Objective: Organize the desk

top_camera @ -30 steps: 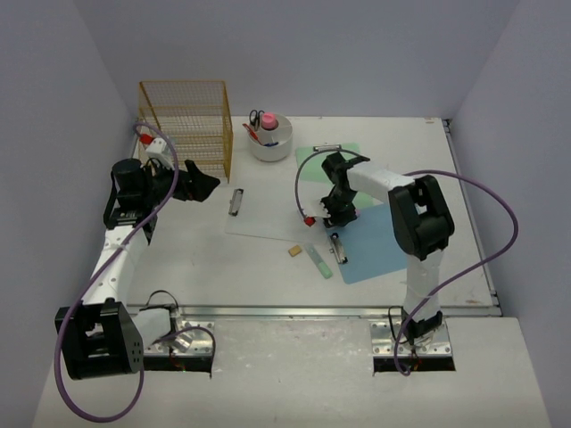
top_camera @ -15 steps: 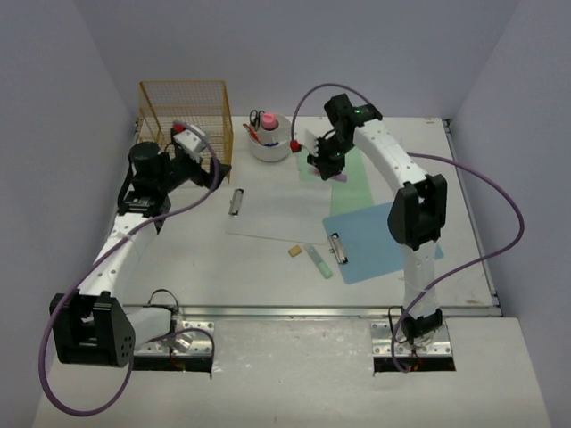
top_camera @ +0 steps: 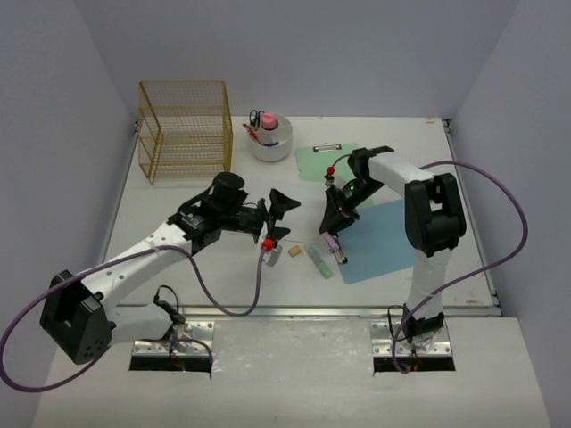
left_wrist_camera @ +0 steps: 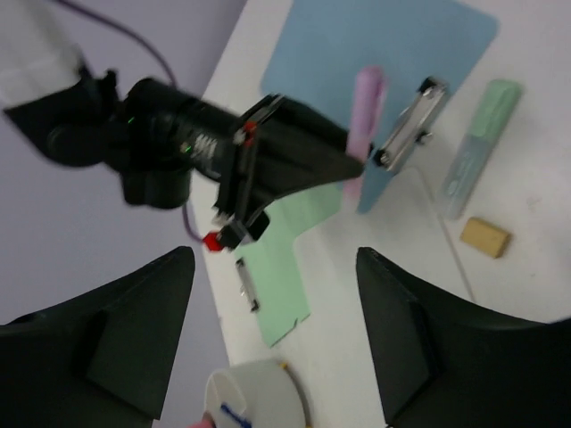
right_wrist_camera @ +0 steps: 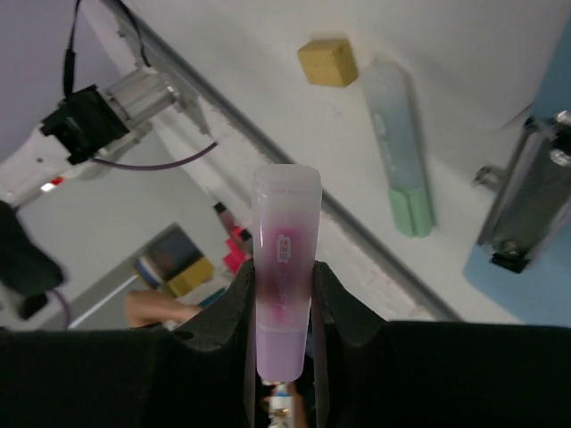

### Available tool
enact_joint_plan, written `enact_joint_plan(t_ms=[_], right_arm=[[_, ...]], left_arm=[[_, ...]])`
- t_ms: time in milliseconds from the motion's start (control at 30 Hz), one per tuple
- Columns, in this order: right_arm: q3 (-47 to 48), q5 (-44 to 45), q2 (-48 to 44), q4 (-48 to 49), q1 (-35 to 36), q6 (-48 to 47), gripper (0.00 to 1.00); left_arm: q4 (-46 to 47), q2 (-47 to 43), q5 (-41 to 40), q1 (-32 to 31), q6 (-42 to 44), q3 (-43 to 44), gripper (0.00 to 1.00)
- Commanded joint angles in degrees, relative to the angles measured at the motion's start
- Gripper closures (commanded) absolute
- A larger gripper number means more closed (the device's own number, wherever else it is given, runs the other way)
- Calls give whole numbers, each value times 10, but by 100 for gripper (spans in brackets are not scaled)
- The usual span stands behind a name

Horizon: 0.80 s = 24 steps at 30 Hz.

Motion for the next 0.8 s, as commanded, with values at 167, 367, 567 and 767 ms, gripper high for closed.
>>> enact_joint_plan(t_ms=[167, 367, 567, 767], right_arm=[[-76, -95, -66, 36, 1, 178, 100], [-60, -64, -57, 23, 1, 168, 100], [-55, -69, -49, 21, 2, 170, 100], [-55, -68, -56, 17, 1, 170, 100]], left_arm=[[-174, 143, -4, -147, 111, 132, 45], [-179, 196, -7, -169, 86, 184, 45], [-202, 224, -24, -180, 89, 211, 51], [-238, 261, -56, -180, 80, 240, 58]])
